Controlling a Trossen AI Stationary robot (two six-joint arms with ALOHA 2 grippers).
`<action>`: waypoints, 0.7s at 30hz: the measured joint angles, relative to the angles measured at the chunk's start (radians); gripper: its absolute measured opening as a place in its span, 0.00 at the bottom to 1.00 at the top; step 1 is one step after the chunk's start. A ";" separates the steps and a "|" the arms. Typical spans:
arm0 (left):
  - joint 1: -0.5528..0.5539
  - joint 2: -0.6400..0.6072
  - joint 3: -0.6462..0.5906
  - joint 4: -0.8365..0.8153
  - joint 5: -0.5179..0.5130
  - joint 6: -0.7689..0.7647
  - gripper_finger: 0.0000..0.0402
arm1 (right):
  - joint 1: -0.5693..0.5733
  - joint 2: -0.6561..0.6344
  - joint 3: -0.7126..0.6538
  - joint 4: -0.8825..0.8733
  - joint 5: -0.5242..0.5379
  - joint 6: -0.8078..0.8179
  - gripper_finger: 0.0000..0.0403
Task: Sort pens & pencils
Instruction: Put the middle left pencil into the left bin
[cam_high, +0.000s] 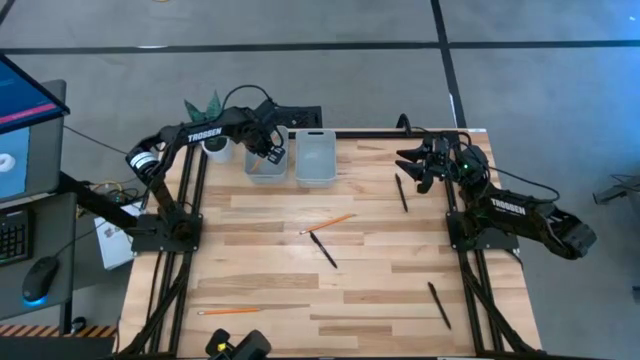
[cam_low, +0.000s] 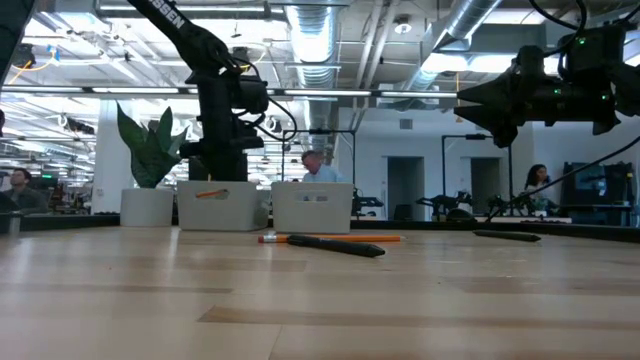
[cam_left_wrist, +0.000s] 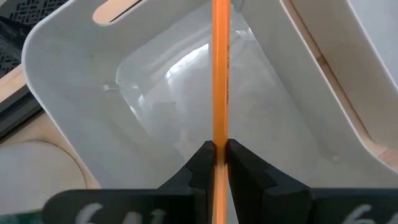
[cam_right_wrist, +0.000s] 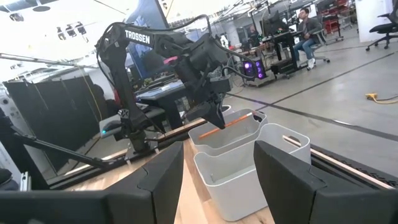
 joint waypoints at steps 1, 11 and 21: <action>0.000 0.000 0.000 0.000 0.000 0.000 0.06 | 0.000 0.000 0.000 0.000 0.000 0.000 0.54; 0.000 0.000 0.000 0.001 -0.002 0.008 0.06 | 0.000 0.000 0.000 0.000 0.000 0.000 0.54; 0.003 0.029 -0.001 0.010 -0.003 0.015 0.06 | 0.000 0.000 0.000 0.000 0.000 0.000 0.54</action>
